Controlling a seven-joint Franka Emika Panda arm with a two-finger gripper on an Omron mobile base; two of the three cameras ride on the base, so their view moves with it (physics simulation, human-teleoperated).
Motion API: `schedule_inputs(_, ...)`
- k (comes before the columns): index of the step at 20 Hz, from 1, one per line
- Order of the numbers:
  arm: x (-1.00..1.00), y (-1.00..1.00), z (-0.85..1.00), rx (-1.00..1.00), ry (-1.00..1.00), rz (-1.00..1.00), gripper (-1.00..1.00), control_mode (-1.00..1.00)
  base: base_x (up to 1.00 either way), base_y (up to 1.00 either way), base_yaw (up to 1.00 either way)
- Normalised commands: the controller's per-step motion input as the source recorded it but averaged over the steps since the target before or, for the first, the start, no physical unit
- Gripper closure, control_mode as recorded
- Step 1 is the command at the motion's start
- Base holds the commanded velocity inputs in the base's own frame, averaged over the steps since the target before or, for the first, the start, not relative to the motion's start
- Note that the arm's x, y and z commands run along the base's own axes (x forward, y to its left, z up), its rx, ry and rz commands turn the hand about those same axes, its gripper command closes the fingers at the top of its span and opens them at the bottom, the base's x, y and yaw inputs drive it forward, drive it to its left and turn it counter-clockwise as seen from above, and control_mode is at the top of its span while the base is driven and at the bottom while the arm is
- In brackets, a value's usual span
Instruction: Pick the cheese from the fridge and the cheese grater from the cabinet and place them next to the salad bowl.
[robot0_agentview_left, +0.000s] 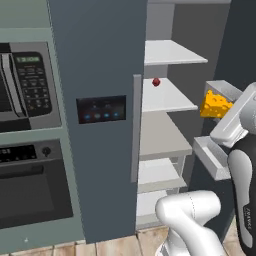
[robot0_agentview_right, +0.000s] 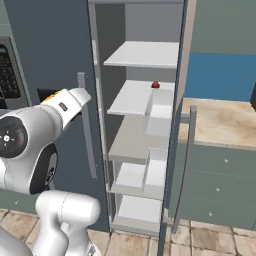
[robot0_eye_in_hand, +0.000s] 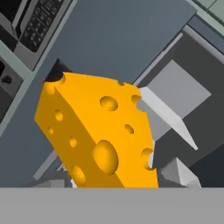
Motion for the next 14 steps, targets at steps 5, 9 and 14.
schedule_inputs(5, 0.00, 0.00, 0.00, 0.00, 0.00, 0.00, 1.00, 1.00, -0.57, 0.01, 0.00)
schedule_inputs(9, 0.00, 0.00, 0.00, 0.00, 0.00, 0.00, 1.00, 1.00, -0.74, 0.05, 0.00)
schedule_inputs(14, 0.00, 0.00, 0.00, 0.00, 0.00, 0.00, 1.00, 1.00, -0.62, 0.10, -0.10)
